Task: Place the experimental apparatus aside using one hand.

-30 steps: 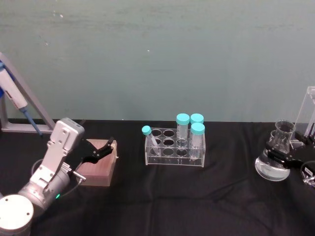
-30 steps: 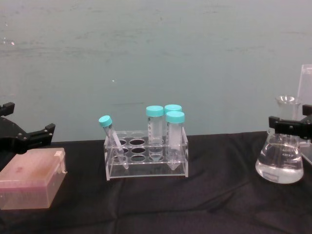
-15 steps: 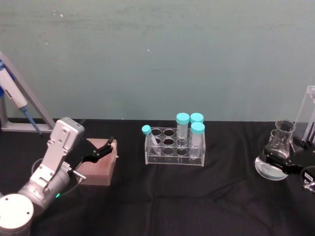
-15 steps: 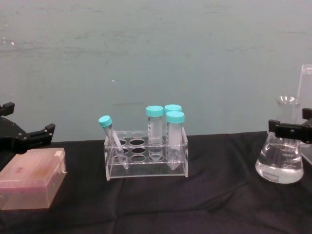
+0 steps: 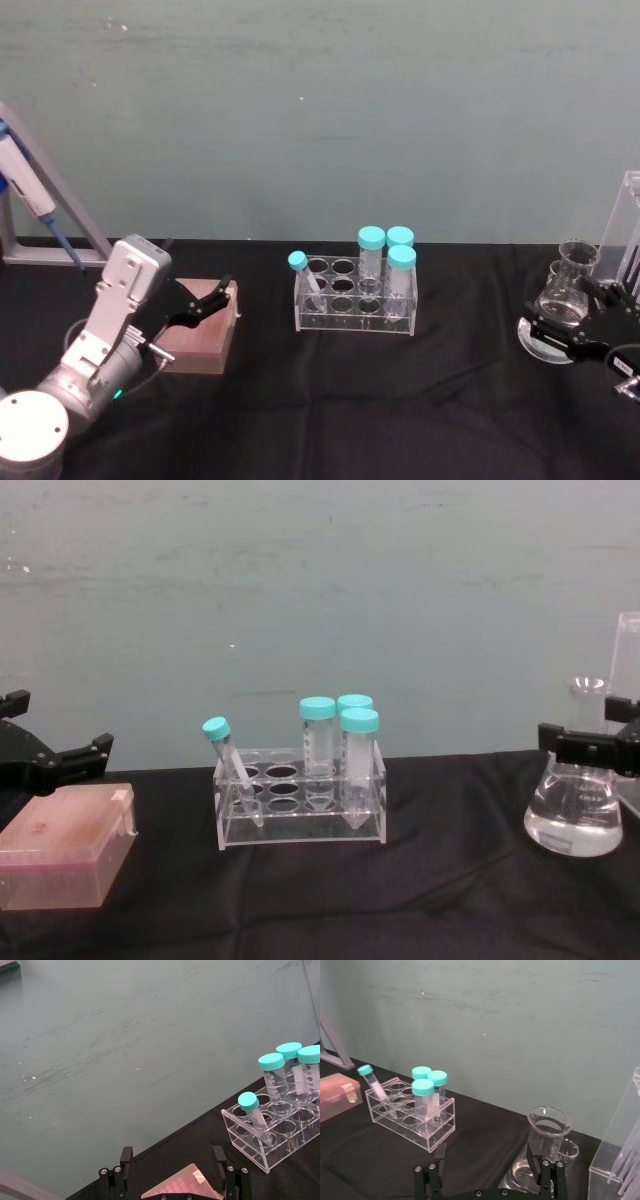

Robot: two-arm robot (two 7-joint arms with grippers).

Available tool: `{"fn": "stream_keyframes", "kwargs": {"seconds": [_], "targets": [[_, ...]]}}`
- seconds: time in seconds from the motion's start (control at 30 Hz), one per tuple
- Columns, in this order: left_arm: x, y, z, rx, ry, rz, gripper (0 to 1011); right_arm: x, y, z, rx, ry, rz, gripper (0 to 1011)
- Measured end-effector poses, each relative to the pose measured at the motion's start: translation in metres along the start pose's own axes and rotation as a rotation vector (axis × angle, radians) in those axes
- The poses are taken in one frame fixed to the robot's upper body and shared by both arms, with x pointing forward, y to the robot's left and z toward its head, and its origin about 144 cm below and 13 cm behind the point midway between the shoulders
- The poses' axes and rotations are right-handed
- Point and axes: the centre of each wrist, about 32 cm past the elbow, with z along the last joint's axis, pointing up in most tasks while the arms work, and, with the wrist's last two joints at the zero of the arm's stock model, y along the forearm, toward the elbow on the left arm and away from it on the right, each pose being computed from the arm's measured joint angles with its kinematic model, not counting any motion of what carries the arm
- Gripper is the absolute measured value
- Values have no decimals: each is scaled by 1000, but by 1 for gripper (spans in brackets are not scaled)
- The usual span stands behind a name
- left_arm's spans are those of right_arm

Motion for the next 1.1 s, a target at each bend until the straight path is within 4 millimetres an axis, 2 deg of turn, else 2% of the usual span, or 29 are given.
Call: {"fn": "stream_keyframes", "kwargs": {"seconds": [1.1], "targets": [[0, 0, 0, 0, 0, 0, 1000, -3, -7, 1, 19, -6, 47, 1003]]}}
